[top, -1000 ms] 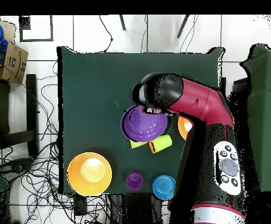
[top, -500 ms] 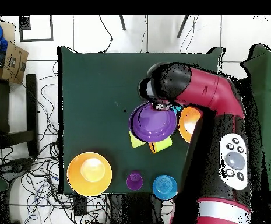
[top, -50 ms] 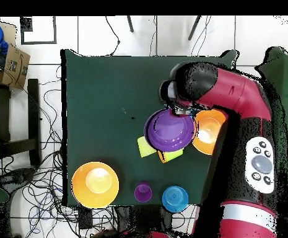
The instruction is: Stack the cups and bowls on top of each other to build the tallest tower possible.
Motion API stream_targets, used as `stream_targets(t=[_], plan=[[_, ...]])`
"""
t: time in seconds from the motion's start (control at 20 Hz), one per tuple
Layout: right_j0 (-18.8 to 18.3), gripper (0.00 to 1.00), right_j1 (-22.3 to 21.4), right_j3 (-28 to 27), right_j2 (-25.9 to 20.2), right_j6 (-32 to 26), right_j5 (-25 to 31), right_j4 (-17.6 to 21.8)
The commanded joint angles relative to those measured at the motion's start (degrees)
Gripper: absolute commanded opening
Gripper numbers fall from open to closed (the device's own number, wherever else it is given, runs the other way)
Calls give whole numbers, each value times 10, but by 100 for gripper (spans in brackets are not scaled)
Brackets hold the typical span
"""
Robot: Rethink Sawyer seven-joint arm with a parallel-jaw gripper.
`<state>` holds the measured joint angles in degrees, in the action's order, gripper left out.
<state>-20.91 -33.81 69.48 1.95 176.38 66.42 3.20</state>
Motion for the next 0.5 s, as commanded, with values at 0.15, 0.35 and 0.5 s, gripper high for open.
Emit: stream_targets(t=[0.15,0.35,0.5], plan=[[-9,0,45,-21,-60,-127,47,26],[-1,0,48,-23,-60,-113,44,21],[3,0,53,-26,-64,-115,47,20]])
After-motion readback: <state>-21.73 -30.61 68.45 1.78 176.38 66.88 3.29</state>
